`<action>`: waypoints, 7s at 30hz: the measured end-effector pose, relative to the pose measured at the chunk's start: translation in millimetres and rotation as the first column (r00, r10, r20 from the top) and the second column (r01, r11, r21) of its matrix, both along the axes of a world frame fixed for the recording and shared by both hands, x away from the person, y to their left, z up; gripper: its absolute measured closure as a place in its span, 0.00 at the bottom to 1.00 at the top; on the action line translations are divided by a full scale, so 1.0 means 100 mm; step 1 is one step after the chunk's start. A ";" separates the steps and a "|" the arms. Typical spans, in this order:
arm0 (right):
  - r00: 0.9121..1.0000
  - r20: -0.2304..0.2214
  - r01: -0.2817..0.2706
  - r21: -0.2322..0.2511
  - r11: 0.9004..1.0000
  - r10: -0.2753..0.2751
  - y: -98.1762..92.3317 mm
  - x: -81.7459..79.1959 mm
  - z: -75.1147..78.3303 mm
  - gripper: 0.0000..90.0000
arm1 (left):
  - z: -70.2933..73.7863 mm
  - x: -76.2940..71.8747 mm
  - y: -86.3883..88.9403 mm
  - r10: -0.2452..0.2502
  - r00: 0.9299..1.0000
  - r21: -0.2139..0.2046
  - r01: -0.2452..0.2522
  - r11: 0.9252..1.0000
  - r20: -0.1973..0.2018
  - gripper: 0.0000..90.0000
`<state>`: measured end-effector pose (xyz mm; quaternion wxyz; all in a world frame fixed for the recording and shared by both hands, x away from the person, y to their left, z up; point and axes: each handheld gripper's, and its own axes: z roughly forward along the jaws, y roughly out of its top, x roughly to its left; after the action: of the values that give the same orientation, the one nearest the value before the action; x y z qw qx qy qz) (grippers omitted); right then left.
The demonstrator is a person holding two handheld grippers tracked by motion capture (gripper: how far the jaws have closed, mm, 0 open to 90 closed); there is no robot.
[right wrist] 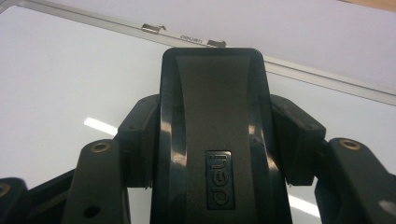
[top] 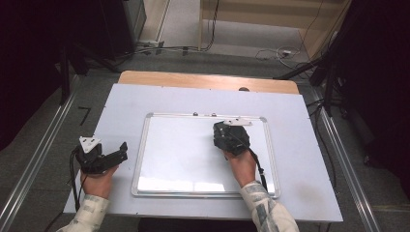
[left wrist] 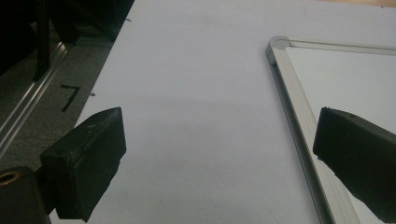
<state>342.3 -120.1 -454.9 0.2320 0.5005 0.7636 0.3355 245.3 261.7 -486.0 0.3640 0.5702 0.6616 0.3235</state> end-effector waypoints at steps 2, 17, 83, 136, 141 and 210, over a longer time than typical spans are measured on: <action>1.000 0.005 -0.001 0.001 1.000 0.001 -0.05 -0.05 0.03 0.43 | 0.00 0.00 0.00 -0.001 1.000 0.001 0.001 1.000 -0.002 0.03; 0.999 0.027 0.019 0.016 1.000 -0.020 -0.43 -0.36 0.13 0.43 | -0.01 0.00 -0.02 0.000 1.000 0.002 0.000 1.000 -0.004 0.03; 0.979 -0.004 0.202 0.050 0.978 -0.202 -1.07 -0.66 -0.09 0.43 | 0.01 0.00 -0.02 -0.002 1.000 0.003 0.002 1.000 0.000 0.03; 0.963 0.000 0.270 0.021 0.963 -0.270 -1.15 -0.74 -0.24 0.24 | 0.01 -0.01 -0.02 -0.005 1.000 0.003 0.005 1.000 -0.001 0.03; 0.970 0.012 0.244 0.038 0.969 -0.245 -1.16 -0.74 -0.18 0.21 | 0.01 -0.01 -0.02 -0.004 1.000 0.003 0.004 1.000 -0.001 0.03; 0.980 0.066 0.181 0.105 0.978 -0.189 -1.65 -0.86 0.17 0.14 | 0.00 0.00 -0.02 -0.006 1.000 0.004 0.006 1.000 -0.002 0.03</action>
<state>256.4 -285.1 -438.3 0.2661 0.5671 0.6869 0.3683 245.5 259.2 -486.2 0.3633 0.5732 0.6595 0.3233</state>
